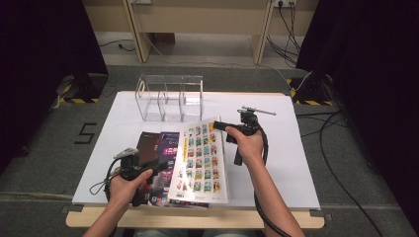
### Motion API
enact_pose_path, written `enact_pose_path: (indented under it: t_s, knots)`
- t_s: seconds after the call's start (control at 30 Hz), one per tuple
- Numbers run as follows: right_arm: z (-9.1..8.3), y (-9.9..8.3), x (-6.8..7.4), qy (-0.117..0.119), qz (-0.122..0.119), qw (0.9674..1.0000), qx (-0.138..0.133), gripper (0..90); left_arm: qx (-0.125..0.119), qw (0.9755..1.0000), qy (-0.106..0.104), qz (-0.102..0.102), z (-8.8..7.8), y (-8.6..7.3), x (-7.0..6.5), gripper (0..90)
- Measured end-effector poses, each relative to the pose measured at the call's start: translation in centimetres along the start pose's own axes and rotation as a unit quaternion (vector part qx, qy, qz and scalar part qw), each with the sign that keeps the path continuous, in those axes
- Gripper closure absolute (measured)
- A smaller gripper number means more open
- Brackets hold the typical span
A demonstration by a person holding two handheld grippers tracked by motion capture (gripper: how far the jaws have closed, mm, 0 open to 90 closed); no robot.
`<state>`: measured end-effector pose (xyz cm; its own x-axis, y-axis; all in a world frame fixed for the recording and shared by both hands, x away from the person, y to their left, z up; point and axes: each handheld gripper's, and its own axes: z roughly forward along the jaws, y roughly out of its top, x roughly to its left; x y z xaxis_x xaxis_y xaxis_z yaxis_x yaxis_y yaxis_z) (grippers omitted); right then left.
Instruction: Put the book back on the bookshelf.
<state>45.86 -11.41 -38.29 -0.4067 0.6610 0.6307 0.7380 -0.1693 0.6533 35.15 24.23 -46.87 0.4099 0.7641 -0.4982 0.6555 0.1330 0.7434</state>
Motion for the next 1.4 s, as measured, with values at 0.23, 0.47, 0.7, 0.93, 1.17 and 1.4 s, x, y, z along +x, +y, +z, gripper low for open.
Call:
enact_pose_path:
  t_s: [0.23, 0.47, 0.7, 0.93, 1.17, 1.4]
  knots:
    - [-0.9, 0.4, 1.4, -0.021, -0.030, 0.9989, -0.028, 73.8, -0.030, 0.9995, 0.013, 0.001, -1.2, -1.3, 0.5, 42.3]
    - [-1.5, 0.7, 2.5, -0.034, -0.056, 0.9966, -0.051, 73.9, -0.044, 0.9989, 0.013, 0.003, -1.5, -1.2, 0.5, 42.8]
    - [-2.3, 1.6, 3.7, -0.050, -0.085, 0.9924, -0.074, 73.9, -0.047, 0.9987, 0.017, 0.005, -1.5, -1.2, 0.6, 43.2]
    - [-3.0, 2.9, 5.1, -0.063, -0.113, 0.9866, -0.100, 73.9, -0.058, 0.9981, 0.021, 0.008, -1.7, -1.1, 0.7, 43.7]
    - [-3.2, 3.5, 6.0, -0.063, -0.124, 0.9836, -0.115, 73.9, -0.054, 0.9982, 0.025, 0.008, -1.6, -1.3, 0.9, 43.7]
    - [-3.3, 4.1, 6.9, -0.063, -0.136, 0.9808, -0.125, 73.9, -0.058, 0.9980, 0.025, 0.006, -1.6, -1.3, 0.9, 43.8]
